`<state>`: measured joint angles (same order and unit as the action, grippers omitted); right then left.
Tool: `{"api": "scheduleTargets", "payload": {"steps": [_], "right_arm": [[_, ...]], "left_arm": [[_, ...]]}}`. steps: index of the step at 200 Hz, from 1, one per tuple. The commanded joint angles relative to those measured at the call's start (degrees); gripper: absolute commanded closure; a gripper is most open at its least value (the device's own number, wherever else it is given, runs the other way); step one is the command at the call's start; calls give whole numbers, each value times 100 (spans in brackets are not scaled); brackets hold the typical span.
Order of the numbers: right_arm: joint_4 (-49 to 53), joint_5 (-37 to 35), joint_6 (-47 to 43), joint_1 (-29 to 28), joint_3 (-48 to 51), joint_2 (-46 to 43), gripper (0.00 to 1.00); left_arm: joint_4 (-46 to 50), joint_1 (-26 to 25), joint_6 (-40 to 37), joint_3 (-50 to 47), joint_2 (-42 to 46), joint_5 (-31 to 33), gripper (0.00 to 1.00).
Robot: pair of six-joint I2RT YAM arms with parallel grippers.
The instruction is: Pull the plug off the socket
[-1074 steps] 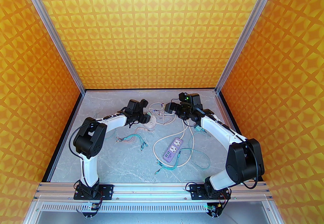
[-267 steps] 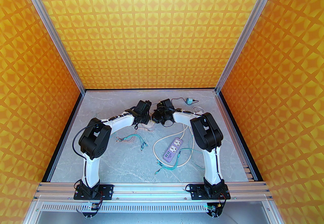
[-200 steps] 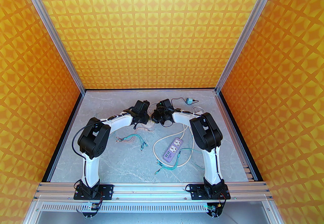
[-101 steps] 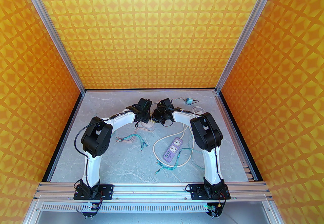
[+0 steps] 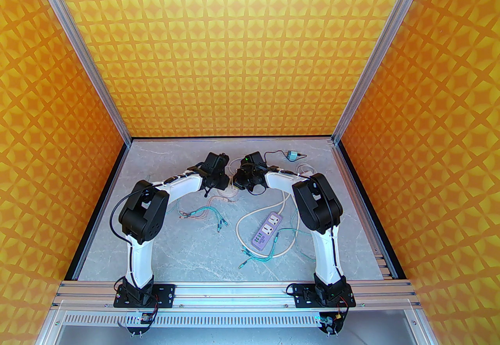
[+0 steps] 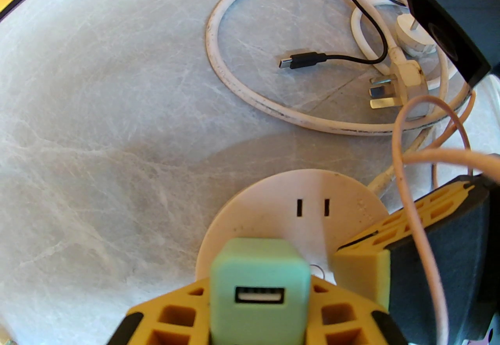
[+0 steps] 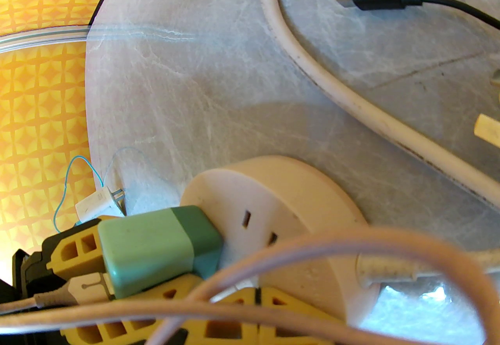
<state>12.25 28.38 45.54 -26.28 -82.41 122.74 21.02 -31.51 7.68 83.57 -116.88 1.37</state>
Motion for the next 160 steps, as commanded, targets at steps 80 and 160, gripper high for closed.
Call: {"api": "scheduleTargets", "payload": {"steps": [80,160], "right_arm": [[858,-700,-102,-65,250,613,100],[849,-708,-88,-62,252,617,100]], "left_arm": [[220,-107,80,205,14,-255,100],[780,-372,-235,867,-212,139,100]]}}
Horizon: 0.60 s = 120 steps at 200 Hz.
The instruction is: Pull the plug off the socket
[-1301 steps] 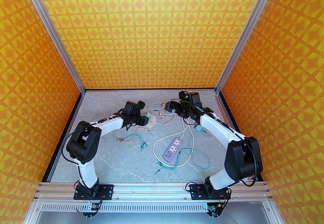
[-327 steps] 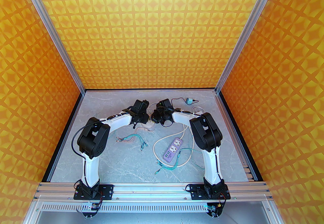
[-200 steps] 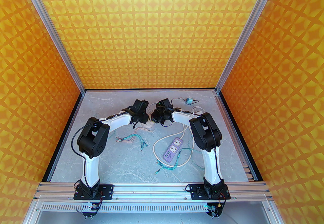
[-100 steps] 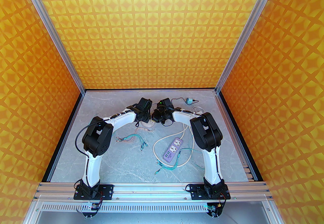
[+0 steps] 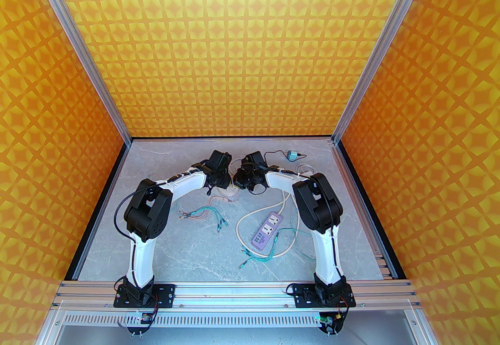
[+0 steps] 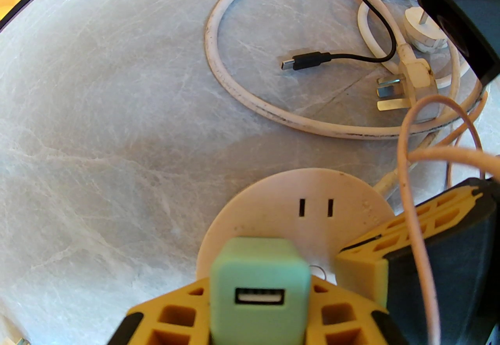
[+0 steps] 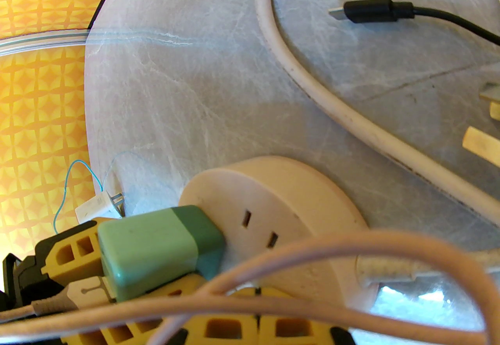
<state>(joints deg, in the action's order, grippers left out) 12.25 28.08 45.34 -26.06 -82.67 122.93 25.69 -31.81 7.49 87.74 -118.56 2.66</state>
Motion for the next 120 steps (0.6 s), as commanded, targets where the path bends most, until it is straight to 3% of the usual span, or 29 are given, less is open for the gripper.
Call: {"api": "scheduleTargets", "payload": {"steps": [1,20,53,90,120], "right_arm": [[849,-675,-69,-83,274,599,100],[866,-678,-66,-85,264,609,100],[880,-688,-61,-84,252,609,100],[884,-690,-69,-83,264,601,100],[884,-704,-69,-83,249,600,100]], "left_arm": [[322,-346,-227,461,-48,17,100],[540,-495,-385,636,-157,385,100],[504,-463,-285,602,-128,409,100],[-21,91,345,77,218,-806,100],[118,91,262,191,227,-840,100]]}}
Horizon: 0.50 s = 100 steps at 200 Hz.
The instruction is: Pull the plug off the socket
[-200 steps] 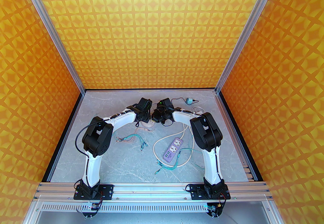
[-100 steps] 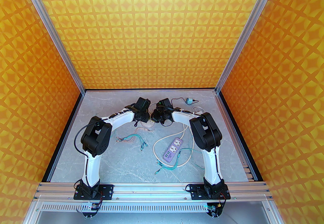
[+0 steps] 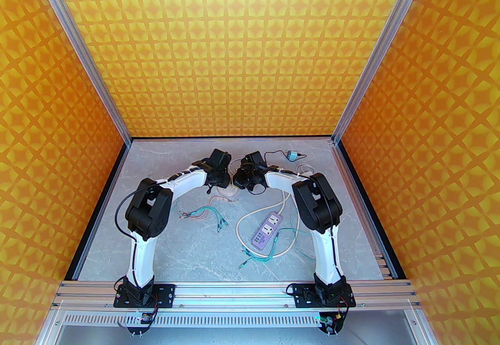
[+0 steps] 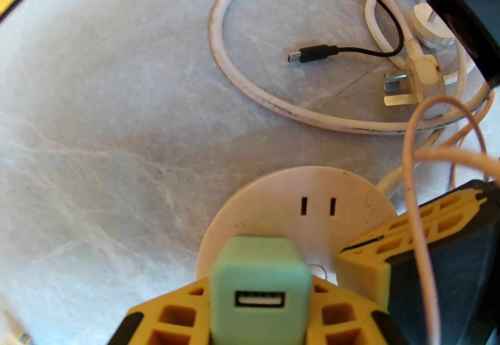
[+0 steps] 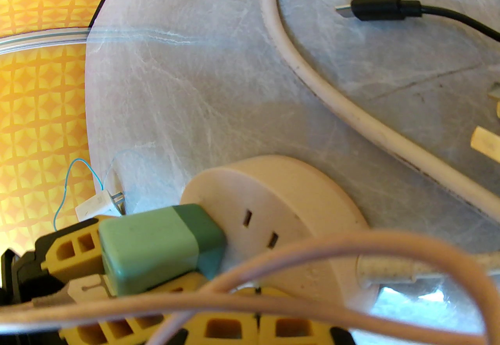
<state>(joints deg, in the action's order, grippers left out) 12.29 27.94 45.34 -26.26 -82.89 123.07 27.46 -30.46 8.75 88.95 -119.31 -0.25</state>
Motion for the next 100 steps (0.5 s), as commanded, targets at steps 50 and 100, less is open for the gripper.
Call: {"api": "scheduleTargets", "payload": {"steps": [50,100], "right_arm": [[929,-699,-87,-73,240,600,100],[918,-701,-87,-77,247,597,100]], "left_arm": [[560,-571,-380,705,-168,483,100],[311,-371,-111,419,12,112,100]]}}
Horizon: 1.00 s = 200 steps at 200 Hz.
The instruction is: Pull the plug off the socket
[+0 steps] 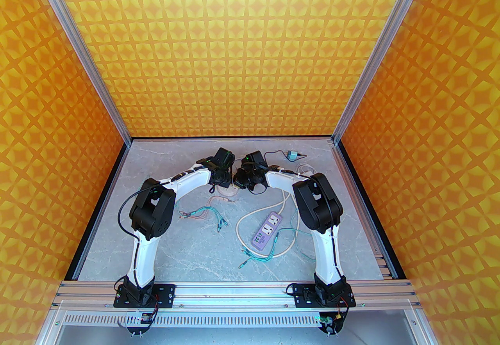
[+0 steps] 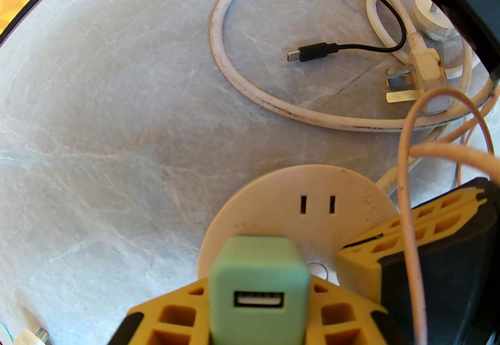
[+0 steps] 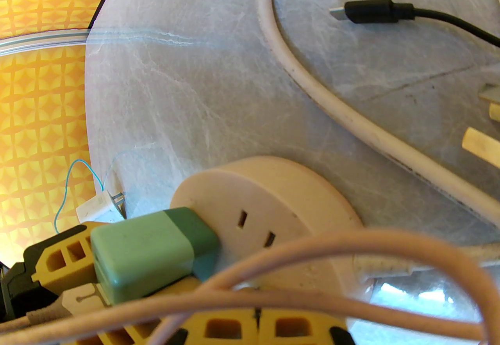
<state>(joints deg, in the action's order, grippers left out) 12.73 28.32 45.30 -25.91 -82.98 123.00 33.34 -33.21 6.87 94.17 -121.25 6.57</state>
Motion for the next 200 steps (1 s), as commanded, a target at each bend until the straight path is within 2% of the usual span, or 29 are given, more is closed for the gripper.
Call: {"api": "scheduleTargets", "payload": {"steps": [1,26,36,50,74,113,137,170,182,200], "right_arm": [[877,-739,-83,-110,256,603,100],[863,-730,-83,-109,273,601,100],[863,-736,-75,-108,272,597,100],[859,-734,-74,-107,282,599,100],[854,-740,-74,-107,266,602,100],[865,-735,-74,-107,255,602,100],[892,-734,-74,-108,234,618,100],[898,-739,-83,-110,238,612,100],[923,-748,-98,-107,221,612,100],[975,-775,-120,-119,195,627,100]], "left_arm": [[-294,-79,94,-111,216,-604,100],[-678,258,478,-436,453,-1460,100],[-755,331,542,-474,496,-1609,100],[-631,294,423,-340,466,-1546,100],[-33,-28,60,195,174,-762,100],[297,-308,-151,525,-136,-57,100],[94,-230,-3,318,-12,-193,100],[-478,251,523,-139,374,-1429,100],[-407,231,405,-62,410,-1361,100],[71,52,117,338,213,-865,100]]}}
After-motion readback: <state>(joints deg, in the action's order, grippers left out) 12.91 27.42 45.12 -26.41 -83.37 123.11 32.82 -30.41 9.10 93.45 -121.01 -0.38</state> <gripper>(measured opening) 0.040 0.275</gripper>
